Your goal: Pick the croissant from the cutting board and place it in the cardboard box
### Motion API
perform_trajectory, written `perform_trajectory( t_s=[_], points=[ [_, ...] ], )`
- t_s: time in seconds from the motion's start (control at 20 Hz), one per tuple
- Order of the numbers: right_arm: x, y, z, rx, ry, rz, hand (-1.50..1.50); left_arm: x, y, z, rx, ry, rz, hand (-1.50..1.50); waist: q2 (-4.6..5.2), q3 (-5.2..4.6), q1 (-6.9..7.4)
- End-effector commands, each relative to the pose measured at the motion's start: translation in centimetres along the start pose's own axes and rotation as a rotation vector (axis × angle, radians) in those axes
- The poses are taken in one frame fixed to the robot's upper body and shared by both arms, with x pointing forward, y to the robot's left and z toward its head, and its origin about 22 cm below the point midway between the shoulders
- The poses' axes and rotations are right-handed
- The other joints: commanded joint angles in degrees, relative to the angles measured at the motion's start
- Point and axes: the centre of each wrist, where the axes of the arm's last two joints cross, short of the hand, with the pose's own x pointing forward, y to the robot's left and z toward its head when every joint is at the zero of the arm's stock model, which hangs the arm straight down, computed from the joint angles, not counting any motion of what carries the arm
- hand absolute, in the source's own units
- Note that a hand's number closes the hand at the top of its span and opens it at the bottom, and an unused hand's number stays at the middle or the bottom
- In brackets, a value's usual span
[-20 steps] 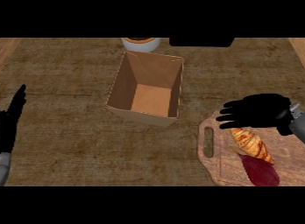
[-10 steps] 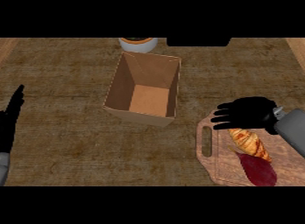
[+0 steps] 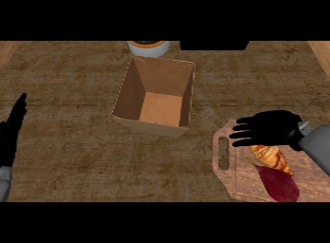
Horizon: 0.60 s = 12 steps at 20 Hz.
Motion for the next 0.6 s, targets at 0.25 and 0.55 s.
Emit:
perform_trajectory(
  t_s=[0.25, 0.55],
  points=[
    [3.2, 0.9, 0.6, 0.044, -0.145, -0.031, -1.50, 0.6, 0.6, -0.9, 0.011, 0.016, 0.001, 0.00, -0.12, -0.02, -0.70],
    [3.9, 1.2, 1.3, 0.084, -0.007, 0.037, -1.50, -1.2, 0.2, 0.0, 0.008, 0.001, -0.020, 0.00, -0.07, -0.01, -0.36]
  ],
)
